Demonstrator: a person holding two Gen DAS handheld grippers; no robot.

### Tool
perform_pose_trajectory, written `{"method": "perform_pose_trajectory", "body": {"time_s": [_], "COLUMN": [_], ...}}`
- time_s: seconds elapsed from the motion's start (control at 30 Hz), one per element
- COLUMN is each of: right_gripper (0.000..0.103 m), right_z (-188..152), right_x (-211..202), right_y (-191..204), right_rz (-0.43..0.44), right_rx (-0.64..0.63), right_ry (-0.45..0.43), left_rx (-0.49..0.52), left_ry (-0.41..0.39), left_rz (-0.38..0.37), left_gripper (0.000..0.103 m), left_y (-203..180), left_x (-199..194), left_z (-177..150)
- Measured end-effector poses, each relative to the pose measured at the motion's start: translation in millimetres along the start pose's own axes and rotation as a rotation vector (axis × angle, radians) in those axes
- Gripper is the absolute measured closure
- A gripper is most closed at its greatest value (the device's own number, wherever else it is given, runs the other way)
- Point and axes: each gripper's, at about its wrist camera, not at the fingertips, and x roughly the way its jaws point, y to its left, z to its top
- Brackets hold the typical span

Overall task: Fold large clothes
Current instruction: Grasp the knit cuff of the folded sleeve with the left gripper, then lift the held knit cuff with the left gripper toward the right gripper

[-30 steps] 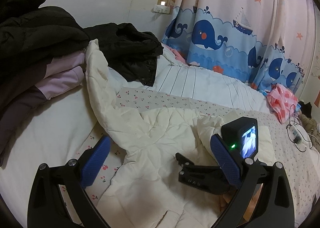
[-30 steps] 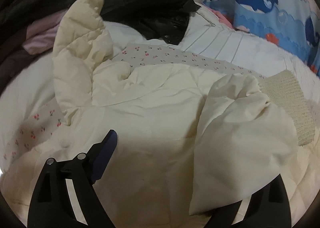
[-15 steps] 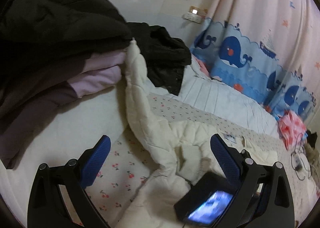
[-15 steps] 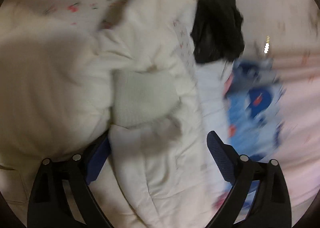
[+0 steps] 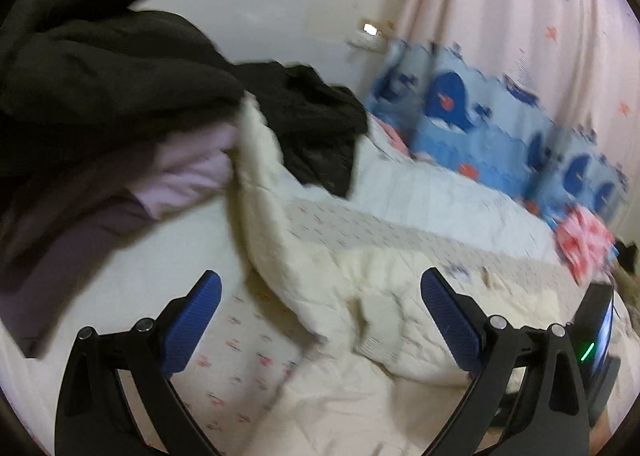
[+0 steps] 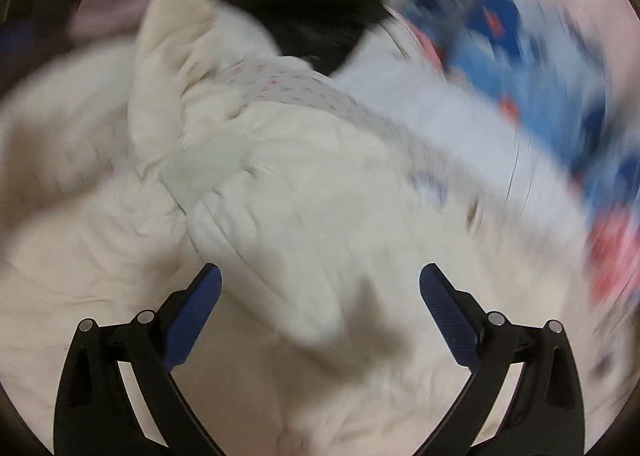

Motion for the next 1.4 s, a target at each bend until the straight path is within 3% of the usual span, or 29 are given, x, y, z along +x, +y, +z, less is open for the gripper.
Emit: {"method": "perform_pose_trajectory", "body": {"time_s": [0.1,0.2,0.27,0.37,0.5,0.57,0.63,0.77,0.8,0.83,0.9,0.93,1.0,1.07,1.13,1.2,1.27,1.3,1.37,1.4], "right_gripper": [0.007,0.007,0.007,0.007,0.007,0.007,0.007,0.007,0.007,0.007,0.007,0.007,0.007,0.007,0.007,0.007,0.007,0.007,0.007,0.007], "right_z": [-28,-63,-82,-105,-106,-99,-93,-85,-84,-83,-80,-78,-81,-87,-89,-95,-92,-89,-85,-84], "right_x": [-18,-36,-36,-28,-23,-21,-26,-35,-42,-49,-56,-56,-53,-45,-25,-4,8,9,5,3], "right_y": [-60,-109,-143,-178,-179,-174,-169,-168,-169,-172,-177,-180,-188,-195,-197,-196,-189,-186,-182,-182], "right_rz": [0.17,0.27,0.302,0.388,0.353,0.33,0.331,0.251,0.213,0.167,0.053,0.013,-0.005,0.002,-0.002,-0.016,-0.064,-0.081,-0.08,-0.066], "right_rx": [0.322,0.592,0.779,0.979,0.973,0.956,0.942,0.877,0.86,0.843,0.808,0.803,0.823,0.864,0.871,0.852,0.797,0.775,0.773,0.784], "right_ry": [0.003,-0.081,-0.095,-0.102,-0.081,-0.079,-0.096,-0.189,-0.221,-0.25,-0.298,-0.307,-0.31,-0.296,-0.193,-0.089,-0.04,-0.032,-0.034,-0.046], "left_rx": [-0.08,-0.261,-0.333,-0.29,-0.126,-0.042,-0.017,-0.03,-0.035,-0.026,0.003,0.028,0.096,0.095,0.117,0.135,0.188,0.212,0.287,0.299], "left_ry": [0.235,0.404,0.452,0.455,0.422,0.464,0.513,0.451,0.42,0.4,0.383,0.343,0.244,0.167,0.144,0.221,0.403,0.45,0.412,0.403], "left_rz": [-0.181,-0.275,-0.239,-0.157,-0.109,-0.092,-0.07,-0.016,0.002,0.018,-0.02,-0.018,0.015,0.017,0.05,0.082,0.119,0.145,0.148,0.16], "left_gripper": [0.007,0.008,0.008,0.008,0.007,0.007,0.007,0.01,0.023,0.049,0.067,0.087,0.089,0.089,0.089,0.089,0.086,0.079,0.072,0.056], "left_y": [0,15,22,13,-31,-50,-61,-67,-68,-68,-72,-77,-86,-88,-88,-81,-73,-68,-68,-69], "left_x": [40,75,94,111,127,143,157,164,165,166,167,162,147,132,129,147,188,201,194,189], "left_z": [-11,-25,-33,-40,-50,-62,-75,-77,-72,-68,-55,-45,-23,1,11,2,-26,-39,-45,-41]}}
